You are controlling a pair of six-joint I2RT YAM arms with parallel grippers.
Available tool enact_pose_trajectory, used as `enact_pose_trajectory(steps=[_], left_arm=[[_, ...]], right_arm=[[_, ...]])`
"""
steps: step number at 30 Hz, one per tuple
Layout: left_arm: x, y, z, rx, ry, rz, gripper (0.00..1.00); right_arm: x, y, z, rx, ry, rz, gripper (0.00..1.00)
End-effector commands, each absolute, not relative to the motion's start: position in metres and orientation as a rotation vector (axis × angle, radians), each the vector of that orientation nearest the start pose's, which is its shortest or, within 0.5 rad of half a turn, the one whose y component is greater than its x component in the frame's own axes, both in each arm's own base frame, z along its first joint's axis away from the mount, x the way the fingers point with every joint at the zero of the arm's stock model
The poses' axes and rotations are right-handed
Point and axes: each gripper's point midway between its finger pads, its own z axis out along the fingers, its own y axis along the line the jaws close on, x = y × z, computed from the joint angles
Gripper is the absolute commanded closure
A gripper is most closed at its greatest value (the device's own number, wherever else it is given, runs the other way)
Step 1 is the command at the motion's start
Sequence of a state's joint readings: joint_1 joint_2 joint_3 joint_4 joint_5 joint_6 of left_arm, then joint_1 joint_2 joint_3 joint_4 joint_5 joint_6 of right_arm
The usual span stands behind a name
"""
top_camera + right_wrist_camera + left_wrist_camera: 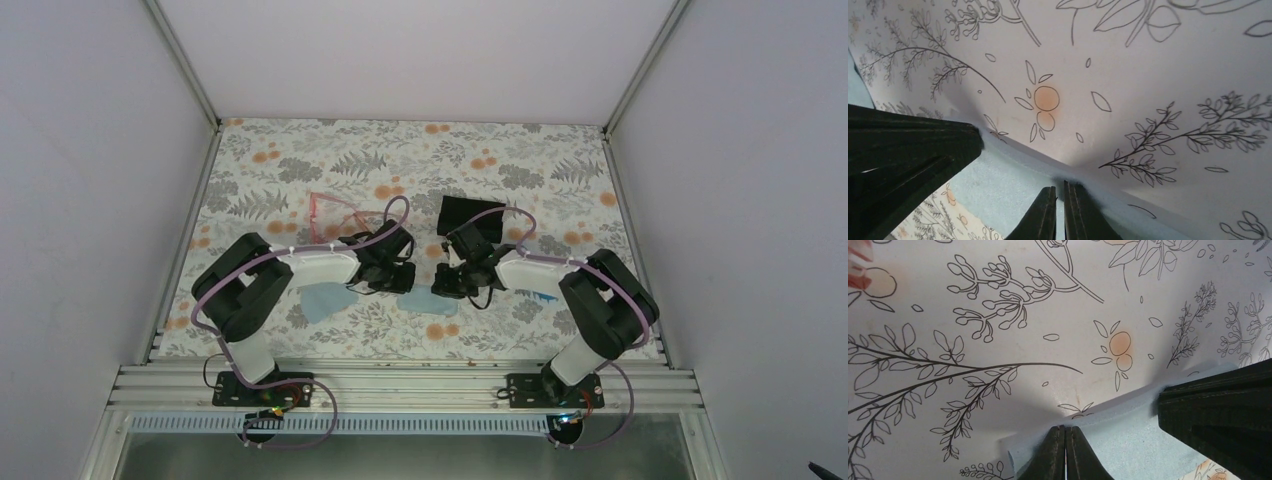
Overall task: Organize the sunglasses
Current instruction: Fold the glasses cleaning cloth at the center of the board.
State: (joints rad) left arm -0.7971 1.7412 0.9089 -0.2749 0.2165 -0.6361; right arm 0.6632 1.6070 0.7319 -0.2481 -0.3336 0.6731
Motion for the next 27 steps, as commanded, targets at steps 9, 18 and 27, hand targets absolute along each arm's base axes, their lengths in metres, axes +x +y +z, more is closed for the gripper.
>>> enact_pose_trajectory(steps=[9, 18, 27], left_arm=[[0.234, -0.287, 0.011, 0.263, 2.883, -0.604, 0.96], [0.241, -0.295, 0.045, 0.247, 2.803, -0.675, 0.79], [0.234, -0.28, 0.04, 0.181, 2.825, -0.628, 0.73]], right_arm=[[0.23, 0.134, 0.011, 0.21, 2.856, -0.067, 0.87], [0.241, 0.175, 0.052, 0.052, 2.779, 0.199, 0.68], [0.226, 0.193, 0.039, -0.035, 2.839, 0.251, 0.58]])
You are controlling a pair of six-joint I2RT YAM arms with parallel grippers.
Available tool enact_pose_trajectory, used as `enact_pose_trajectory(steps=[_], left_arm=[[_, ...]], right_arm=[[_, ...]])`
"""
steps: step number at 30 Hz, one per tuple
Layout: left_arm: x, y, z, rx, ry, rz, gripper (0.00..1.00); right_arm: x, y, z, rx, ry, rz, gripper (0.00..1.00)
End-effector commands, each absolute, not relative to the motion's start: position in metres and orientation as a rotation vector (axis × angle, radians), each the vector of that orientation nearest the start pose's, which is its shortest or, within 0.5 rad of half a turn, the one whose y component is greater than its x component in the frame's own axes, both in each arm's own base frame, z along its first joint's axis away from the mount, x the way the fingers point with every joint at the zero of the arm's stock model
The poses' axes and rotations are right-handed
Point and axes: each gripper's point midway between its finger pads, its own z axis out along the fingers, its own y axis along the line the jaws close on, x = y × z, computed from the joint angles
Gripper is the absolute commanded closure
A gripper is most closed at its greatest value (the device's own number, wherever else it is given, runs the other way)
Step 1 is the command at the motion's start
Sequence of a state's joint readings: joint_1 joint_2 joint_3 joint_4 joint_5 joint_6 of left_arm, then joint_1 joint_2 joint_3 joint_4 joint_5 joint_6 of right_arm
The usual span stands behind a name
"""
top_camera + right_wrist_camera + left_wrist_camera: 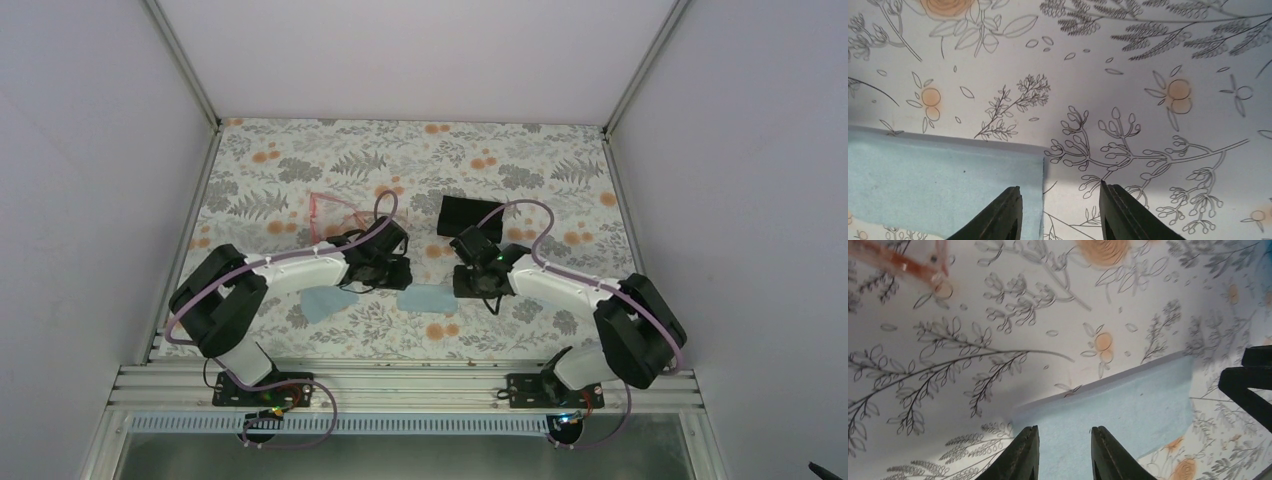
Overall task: Organize the sunglasses
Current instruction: Fold the glasses cleaning cloth at the center of the board, then pick up the glasses cleaning cloth from the center of the board.
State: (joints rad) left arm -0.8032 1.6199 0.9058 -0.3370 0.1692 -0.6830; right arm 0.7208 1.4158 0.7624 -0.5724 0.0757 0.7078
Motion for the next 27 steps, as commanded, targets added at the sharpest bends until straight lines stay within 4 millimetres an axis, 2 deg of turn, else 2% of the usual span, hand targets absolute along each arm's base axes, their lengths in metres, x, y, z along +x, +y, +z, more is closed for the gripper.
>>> enact_pose_trajectory(steps=[1, 18, 27], left_arm=[[0.233, -0.279, 0.038, 0.176, 2.831, -0.628, 0.73], [0.221, -0.265, 0.018, 0.127, 2.911, -0.558, 0.73], [0.202, -0.271, 0.004, 0.115, 2.98, -0.653, 0.73]], right_arm=[[0.226, 0.194, 0.038, -0.039, 2.845, 0.25, 0.58], [0.209, 0.205, 0.011, -0.112, 2.941, 0.235, 0.69], [0.2, 0.21, 0.006, -0.129, 2.969, 0.252, 0.8]])
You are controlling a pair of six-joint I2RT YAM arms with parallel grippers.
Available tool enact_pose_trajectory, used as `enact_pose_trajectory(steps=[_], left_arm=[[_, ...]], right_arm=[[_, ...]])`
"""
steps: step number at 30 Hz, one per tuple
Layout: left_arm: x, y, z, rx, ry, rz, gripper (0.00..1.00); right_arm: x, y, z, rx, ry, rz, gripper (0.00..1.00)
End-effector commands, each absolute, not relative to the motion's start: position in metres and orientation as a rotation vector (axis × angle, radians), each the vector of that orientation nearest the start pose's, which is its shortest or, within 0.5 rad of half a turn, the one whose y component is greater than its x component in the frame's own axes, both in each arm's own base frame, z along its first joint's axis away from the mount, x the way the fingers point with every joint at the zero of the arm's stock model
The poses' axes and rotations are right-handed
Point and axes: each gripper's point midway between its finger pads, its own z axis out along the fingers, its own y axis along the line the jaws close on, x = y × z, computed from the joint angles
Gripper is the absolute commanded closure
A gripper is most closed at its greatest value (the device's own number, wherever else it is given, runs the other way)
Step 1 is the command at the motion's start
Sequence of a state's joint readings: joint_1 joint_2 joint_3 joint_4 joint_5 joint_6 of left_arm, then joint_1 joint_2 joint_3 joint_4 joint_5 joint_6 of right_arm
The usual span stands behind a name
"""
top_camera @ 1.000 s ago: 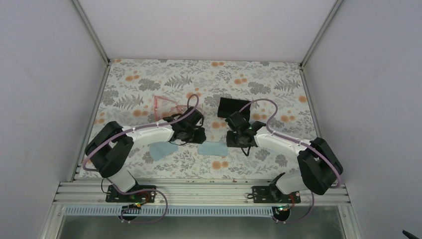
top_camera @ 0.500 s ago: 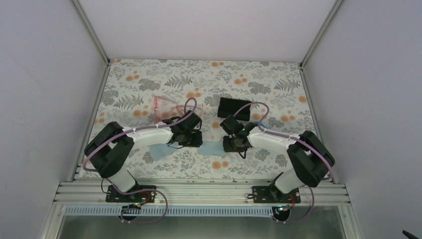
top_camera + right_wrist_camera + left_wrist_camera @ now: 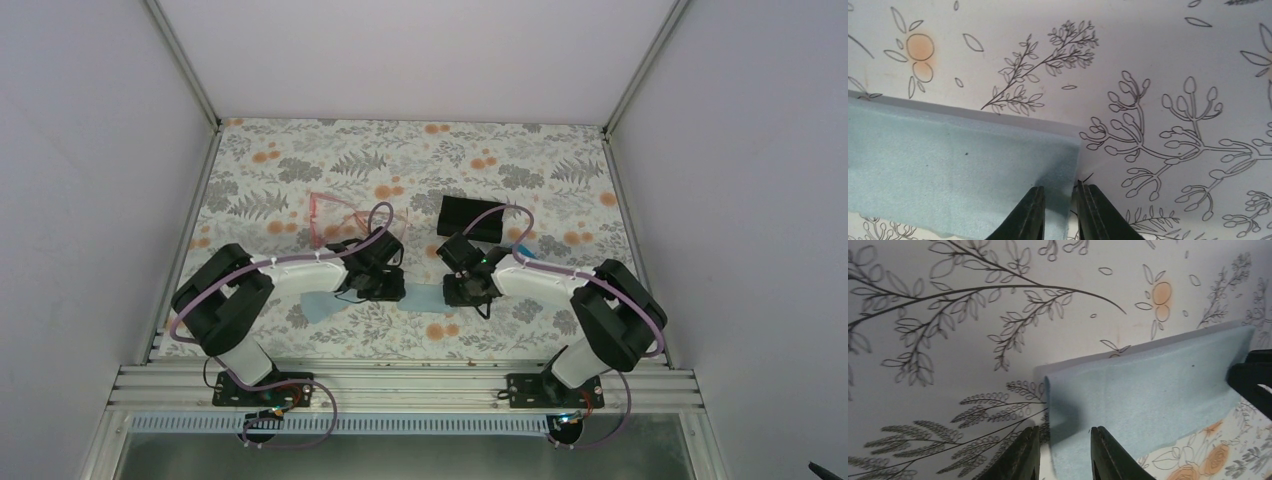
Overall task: Organize the sunglasses
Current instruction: Pick up the glasses cleaning cloth from the center of the board.
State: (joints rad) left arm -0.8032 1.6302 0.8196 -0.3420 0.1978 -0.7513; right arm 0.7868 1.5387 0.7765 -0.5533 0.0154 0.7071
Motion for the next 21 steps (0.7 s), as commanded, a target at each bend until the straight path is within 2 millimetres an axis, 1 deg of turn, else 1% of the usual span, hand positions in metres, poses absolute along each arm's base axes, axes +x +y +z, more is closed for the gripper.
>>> enact_pose_trajectory(steps=[1, 8, 13, 17, 21], left_arm=[[0.202, -0.272, 0.003, 0.115, 2.983, -0.656, 0.73], [0.202, -0.276, 0.001, 0.124, 2.987, -0.663, 0.78], [0.201, -0.273, -0.002, 0.11, 2.996, -0.642, 0.86], [0.203, -0.273, -0.002, 0.113, 2.988, -0.634, 0.97], [0.209, -0.276, 0.004, 0.128, 2.96, -0.64, 0.98]], right_arm=[[0.198, 0.21, 0.005, -0.129, 2.976, 0.25, 0.82], [0.196, 0.208, 0.0, -0.122, 2.985, 0.238, 0.88], [0.196, 0.207, -0.001, -0.111, 2.981, 0.234, 0.96], [0.198, 0.206, -0.001, -0.096, 2.971, 0.221, 0.96], [0.206, 0.207, 0.007, -0.071, 2.934, 0.223, 0.96]])
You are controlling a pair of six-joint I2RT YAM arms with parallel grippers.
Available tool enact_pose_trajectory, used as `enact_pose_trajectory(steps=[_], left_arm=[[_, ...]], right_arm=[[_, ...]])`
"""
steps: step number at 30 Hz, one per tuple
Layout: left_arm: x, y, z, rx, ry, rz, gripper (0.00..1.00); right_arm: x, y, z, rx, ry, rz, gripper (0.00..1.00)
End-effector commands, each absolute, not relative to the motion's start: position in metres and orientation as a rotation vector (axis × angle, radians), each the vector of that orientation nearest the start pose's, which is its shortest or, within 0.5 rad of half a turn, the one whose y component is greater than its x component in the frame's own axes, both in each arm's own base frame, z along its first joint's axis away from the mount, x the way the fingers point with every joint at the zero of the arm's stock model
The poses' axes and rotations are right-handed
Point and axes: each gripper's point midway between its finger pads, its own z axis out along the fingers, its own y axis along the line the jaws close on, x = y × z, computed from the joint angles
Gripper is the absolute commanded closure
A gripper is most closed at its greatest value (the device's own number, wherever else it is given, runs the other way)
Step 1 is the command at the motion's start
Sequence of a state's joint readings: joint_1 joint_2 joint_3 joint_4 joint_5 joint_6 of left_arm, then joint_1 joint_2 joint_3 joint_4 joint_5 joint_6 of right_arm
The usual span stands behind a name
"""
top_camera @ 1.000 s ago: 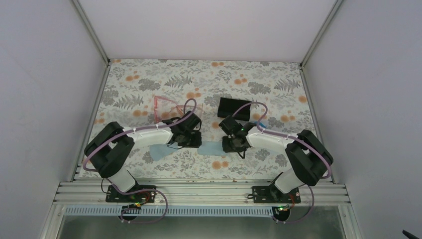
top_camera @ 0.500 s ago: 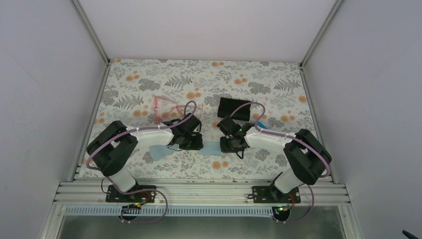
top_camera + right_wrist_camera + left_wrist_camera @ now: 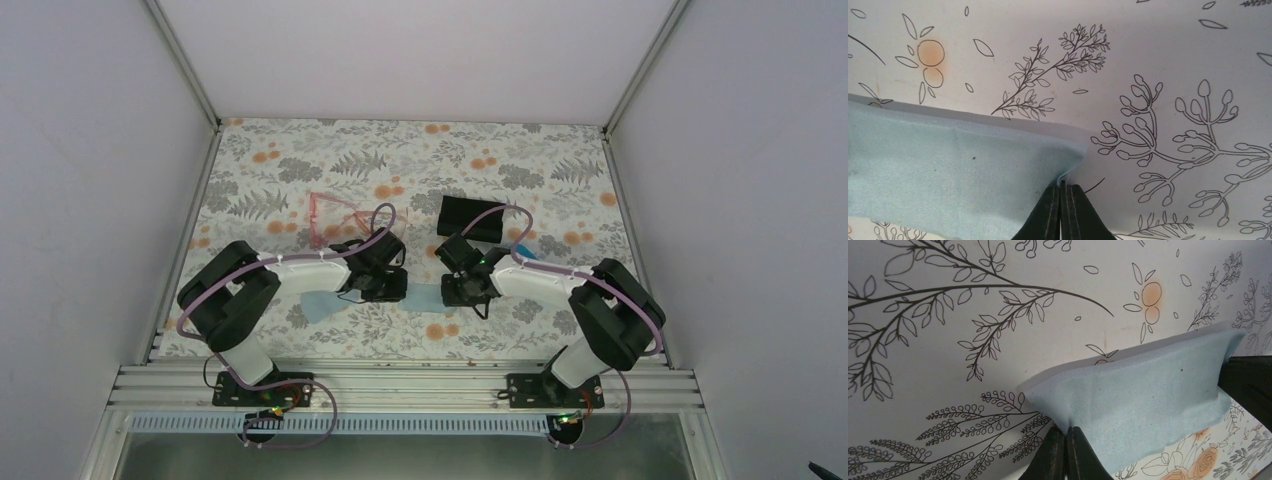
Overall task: Organize the sunglasses
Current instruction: Pick up the glasses cleaning cloth from the center of the board, then place the glasses cleaning cloth in the sunglasses case.
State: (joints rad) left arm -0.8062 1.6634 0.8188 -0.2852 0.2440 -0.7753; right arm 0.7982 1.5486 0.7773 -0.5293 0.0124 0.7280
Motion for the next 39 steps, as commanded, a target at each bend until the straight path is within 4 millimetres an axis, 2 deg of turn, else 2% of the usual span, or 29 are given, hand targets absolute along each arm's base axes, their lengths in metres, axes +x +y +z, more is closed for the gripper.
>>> enact_pose_trajectory(steps=[1, 5, 9, 14, 25, 33, 39], left_arm=[[0.212, -0.278, 0.008, 0.131, 2.947, -0.646, 0.98], [0.228, -0.292, 0.032, 0.156, 2.876, -0.693, 0.98], [0.244, -0.305, 0.054, 0.182, 2.814, -0.73, 0.98], [0.26, -0.322, 0.071, 0.241, 2.759, -0.791, 0.98], [0.31, -0.366, 0.112, 0.353, 2.634, -0.908, 0.98], [0.358, -0.386, 0.115, 0.348, 2.588, -0.936, 0.98], [0.389, -0.393, 0.111, 0.374, 2.599, -0.902, 0.98]], right_arm=[[0.208, 0.208, 0.011, -0.068, 2.924, 0.231, 0.96], [0.219, 0.212, 0.03, -0.047, 2.866, 0.256, 0.96], [0.237, 0.202, 0.048, -0.012, 2.808, 0.209, 0.96], [0.26, 0.194, 0.074, 0.031, 2.728, 0.228, 0.96], [0.322, 0.149, 0.122, 0.097, 2.569, 0.127, 0.96], [0.362, 0.126, 0.127, 0.153, 2.523, 0.101, 0.96], [0.388, 0.119, 0.121, 0.174, 2.514, 0.094, 0.96]])
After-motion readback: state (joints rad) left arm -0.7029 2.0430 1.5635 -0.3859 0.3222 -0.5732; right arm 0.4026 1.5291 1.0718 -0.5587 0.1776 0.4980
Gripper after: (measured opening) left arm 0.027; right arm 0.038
